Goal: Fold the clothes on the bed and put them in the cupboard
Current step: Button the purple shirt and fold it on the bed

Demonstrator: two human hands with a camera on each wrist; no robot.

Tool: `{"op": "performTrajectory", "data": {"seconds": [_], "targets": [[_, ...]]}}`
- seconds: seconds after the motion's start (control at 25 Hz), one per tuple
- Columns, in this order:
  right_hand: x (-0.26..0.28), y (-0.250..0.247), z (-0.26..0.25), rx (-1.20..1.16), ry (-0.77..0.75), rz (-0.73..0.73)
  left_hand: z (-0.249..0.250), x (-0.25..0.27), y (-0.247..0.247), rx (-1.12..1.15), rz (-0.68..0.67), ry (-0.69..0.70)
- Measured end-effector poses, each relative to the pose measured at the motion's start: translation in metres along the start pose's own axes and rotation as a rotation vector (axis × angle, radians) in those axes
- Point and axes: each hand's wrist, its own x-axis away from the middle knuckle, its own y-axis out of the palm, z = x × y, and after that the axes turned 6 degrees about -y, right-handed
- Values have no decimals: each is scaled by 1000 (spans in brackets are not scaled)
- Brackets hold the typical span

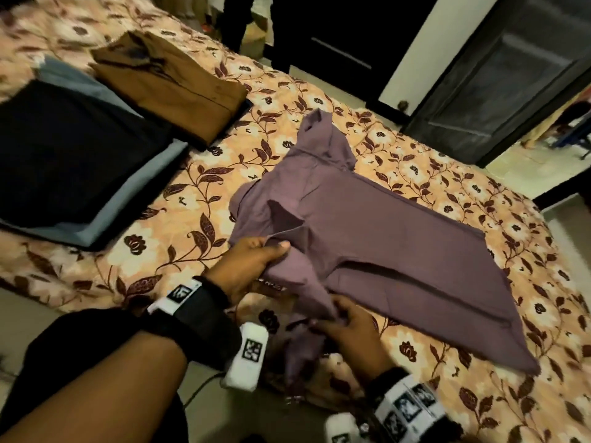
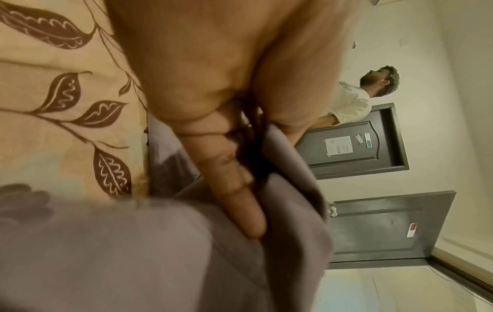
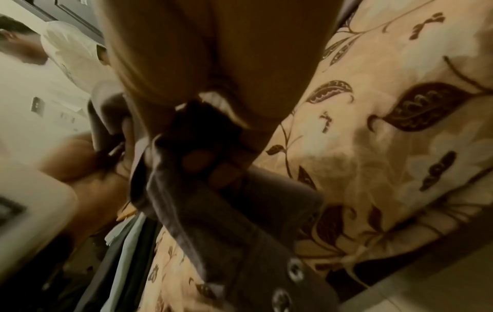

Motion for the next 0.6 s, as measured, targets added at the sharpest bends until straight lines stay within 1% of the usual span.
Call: {"op": "performTrajectory", "data": {"seconds": [0.04, 0.12, 0.16, 0.2, 0.24, 0.32, 0.36, 0.4, 0.44, 0.48, 0.6], "targets": [[-16, -15, -15, 150, 0, -20, 3, -7, -14, -43, 61, -8], [-64, -50, -55, 474, 1, -128, 4, -24, -40, -87, 246, -29], [-96, -69, -80, 592, 16, -150, 2, -33, -51, -92, 330, -34], [-124, -80, -108, 641, -2, -114, 0, -41, -60, -110, 387, -48], [-154, -92, -135, 629, -70, 0, -3, -49, -66, -156, 420, -69], [-195, -103, -181, 539, -352, 281, -8, -61, -71, -241, 440, -94], [-204, -100, -193, 515, -473, 356, -8, -66, -70, -263, 448, -89], [-209, -93, -196, 511, -544, 374, -8, -70, -70, -287, 465, -83], [-209, -83, -186, 519, -543, 326, -8, -73, -69, -313, 482, -91], [-206, -73, -164, 547, -515, 237, -8, -75, -71, -332, 499, -98], [-167, -38, -55, 731, -383, -27, -8, -80, -76, -314, 525, -96]]}}
